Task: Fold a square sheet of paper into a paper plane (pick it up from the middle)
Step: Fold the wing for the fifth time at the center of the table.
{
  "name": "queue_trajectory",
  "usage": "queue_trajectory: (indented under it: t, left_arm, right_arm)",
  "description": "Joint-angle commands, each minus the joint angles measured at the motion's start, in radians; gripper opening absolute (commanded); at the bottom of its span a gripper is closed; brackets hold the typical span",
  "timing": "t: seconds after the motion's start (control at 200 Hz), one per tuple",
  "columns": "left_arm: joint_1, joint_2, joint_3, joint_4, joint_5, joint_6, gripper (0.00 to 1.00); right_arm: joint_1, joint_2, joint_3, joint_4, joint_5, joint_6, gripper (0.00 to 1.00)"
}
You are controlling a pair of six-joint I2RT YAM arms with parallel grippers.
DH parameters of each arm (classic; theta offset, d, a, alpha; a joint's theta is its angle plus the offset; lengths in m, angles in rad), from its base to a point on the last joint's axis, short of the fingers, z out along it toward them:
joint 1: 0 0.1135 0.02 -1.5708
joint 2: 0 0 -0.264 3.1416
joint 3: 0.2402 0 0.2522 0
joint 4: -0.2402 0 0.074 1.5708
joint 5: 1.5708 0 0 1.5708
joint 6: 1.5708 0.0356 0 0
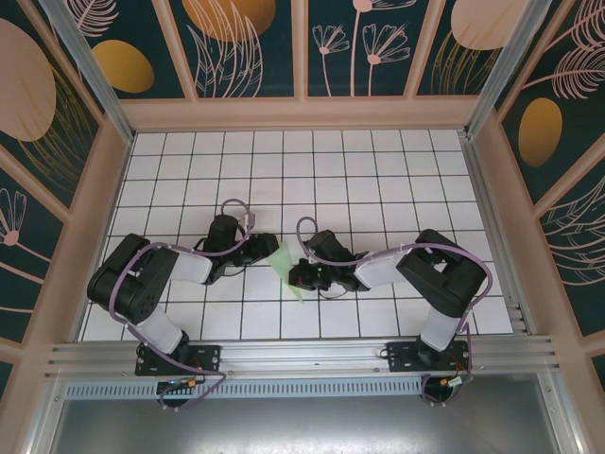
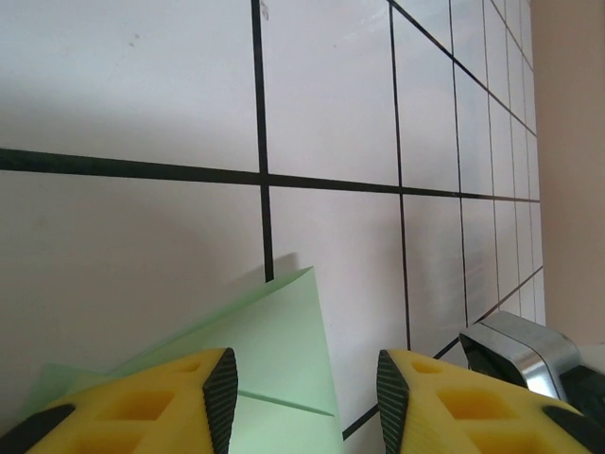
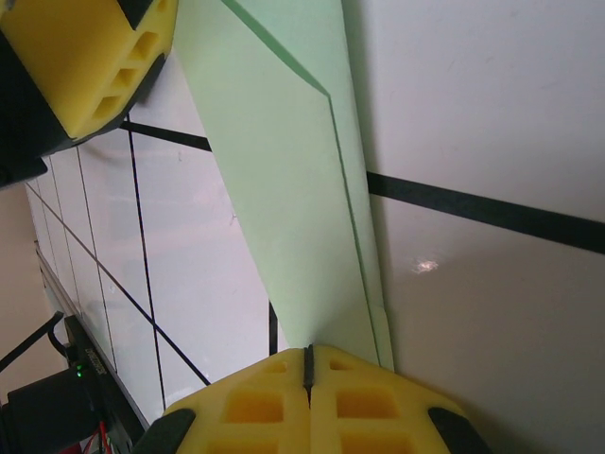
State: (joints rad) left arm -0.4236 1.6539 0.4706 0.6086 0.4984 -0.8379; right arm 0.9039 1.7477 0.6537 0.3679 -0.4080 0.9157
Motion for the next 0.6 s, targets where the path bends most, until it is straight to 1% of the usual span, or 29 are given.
queue_trajectory:
  t: [0.0, 0.075, 0.19, 0.27, 0.415, 0.505, 0.595]
  left_arm:
    - [0.052, -0.012, 0.017, -0.081, -0.078, 0.084, 0.47]
    - [0.062, -0.031, 0.033, -0.114, -0.083, 0.103, 0.48]
    - [0.067, -0.087, 0.067, -0.216, -0.149, 0.146, 0.49]
    - [0.069, -0.125, 0.083, -0.262, -0.168, 0.15, 0.5]
    - [0.068, -0.231, 0.032, -0.181, -0.07, 0.069, 0.53]
    - [0.06, -0.288, -0.018, -0.107, -0.003, 0.015, 0.5]
    - [0.034, -0.293, -0.036, -0.086, 0.053, -0.002, 0.48]
  right_arm:
    - [0.013, 0.04, -0.042, -0.189, 0.048, -0.013, 0.0]
    - [0.016, 0.038, -0.037, -0.187, 0.049, -0.009, 0.0]
    - [0.02, 0.042, -0.035, -0.177, 0.046, -0.003, 0.0]
    - [0.021, 0.05, -0.031, -0.174, 0.046, 0.001, 0.0]
    - [0.022, 0.057, -0.022, -0.164, 0.049, 0.009, 0.0]
    - [0.025, 0.066, -0.013, -0.16, 0.051, 0.015, 0.0]
    - [0.027, 0.077, -0.004, -0.154, 0.047, 0.016, 0.0]
